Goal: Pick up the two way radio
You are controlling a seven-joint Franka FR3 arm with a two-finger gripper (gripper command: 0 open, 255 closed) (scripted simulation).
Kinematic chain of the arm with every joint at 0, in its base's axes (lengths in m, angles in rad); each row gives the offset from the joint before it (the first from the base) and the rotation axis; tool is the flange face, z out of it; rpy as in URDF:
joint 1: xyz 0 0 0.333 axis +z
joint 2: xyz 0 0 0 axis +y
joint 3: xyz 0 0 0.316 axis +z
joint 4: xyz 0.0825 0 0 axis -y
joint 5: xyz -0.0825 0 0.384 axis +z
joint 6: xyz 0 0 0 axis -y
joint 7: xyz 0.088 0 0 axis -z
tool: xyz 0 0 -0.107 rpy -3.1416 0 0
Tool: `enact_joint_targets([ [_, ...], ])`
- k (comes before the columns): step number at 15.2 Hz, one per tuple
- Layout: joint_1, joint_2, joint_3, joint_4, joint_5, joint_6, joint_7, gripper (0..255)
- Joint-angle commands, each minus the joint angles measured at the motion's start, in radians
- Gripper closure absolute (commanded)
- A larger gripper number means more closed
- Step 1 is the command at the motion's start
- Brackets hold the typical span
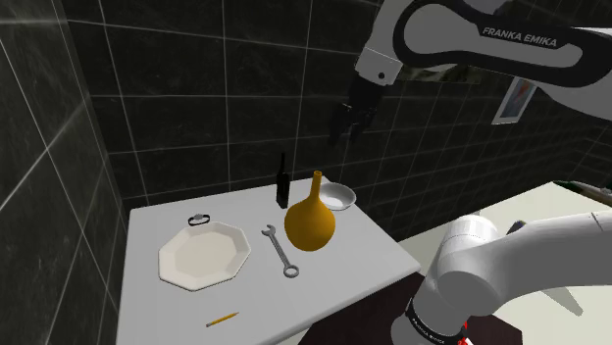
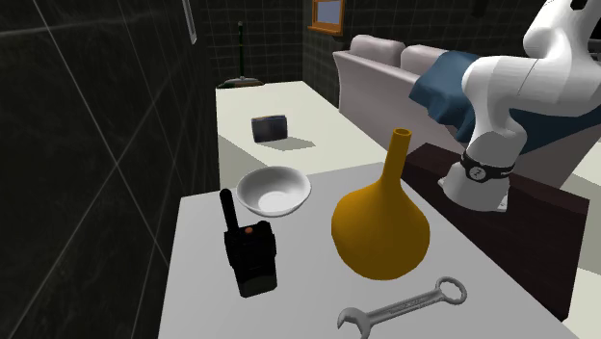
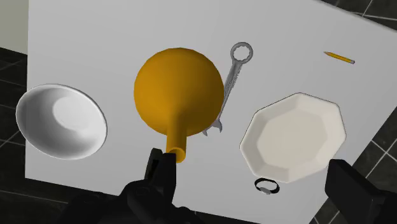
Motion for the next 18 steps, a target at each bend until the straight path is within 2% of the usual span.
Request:
enact_joint_targets([
  [1,0.000,0.000,0.000,0.000,0.000,0.000,0.000,0],
  [9,-0.014,0.265,-0.054,0.037,-0.024,0.174,-0.052,0],
  [18,-0.025,0.598,-0.111,0.169,-0.017,0.315,-0.113,0],
])
